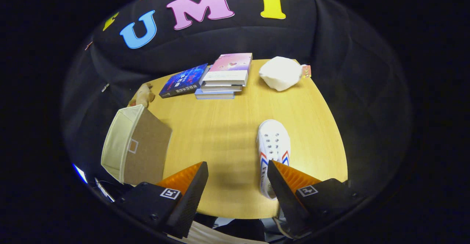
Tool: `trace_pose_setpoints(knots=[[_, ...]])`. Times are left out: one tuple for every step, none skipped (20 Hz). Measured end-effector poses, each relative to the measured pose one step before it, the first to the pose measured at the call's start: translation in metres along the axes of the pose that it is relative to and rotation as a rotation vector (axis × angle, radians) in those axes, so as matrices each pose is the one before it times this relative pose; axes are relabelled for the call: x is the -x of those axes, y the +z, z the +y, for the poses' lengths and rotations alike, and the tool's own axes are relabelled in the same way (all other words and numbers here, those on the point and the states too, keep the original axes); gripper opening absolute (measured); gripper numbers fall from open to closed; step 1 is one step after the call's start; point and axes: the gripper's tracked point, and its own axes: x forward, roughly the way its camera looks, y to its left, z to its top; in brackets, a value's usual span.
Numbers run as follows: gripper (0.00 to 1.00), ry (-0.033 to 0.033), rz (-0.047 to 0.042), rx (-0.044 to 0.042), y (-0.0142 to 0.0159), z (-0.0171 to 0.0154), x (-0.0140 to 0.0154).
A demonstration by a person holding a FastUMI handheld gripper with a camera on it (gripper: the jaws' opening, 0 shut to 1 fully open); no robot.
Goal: Open the storage box then place both shoes into the box .Put the left shoe in first, then the right shoe, with the right side of both shoes facing outward in a uniform manner.
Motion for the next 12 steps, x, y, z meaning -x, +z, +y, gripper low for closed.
trace_pose_setpoints(knots=[[0.99, -0.00929, 0.01364, 0.0218, -0.00559, -0.01133, -0.00642], [0.99, -0.00775, 0.01273, 0.02037, -0.00404, -0.00934, -0.00837], [0.99, -0.00405, 0.01324, 0.01555, -0.00482, -0.00961, -0.00701], [0.99, -0.00429, 0.01471, 0.00904, -0.0048, -0.00853, -0.0069], [0.99, -0.00226, 0.01802, 0.00484, -0.00528, -0.00746, -0.00707], [0.99, 0.00338, 0.01619, 0.00012, -0.00375, -0.00463, -0.00668], [0.99, 0.00198, 0.01446, -0.00155, -0.00329, -0.005, -0.00696], [0.99, 0.00097, 0.01901, -0.00204, -0.00426, -0.00517, -0.00671], [0.99, -0.00274, 0.01529, -0.00764, -0.00347, -0.00487, -0.00529], [0.99, 0.00116, 0.01004, -0.01123, -0.00192, -0.00354, -0.00355], [0.99, 0.00252, 0.00672, -0.01029, -0.00144, -0.00332, -0.00377], [0.99, -0.00374, 0.01037, -0.00691, -0.00381, -0.00428, -0.0047]])
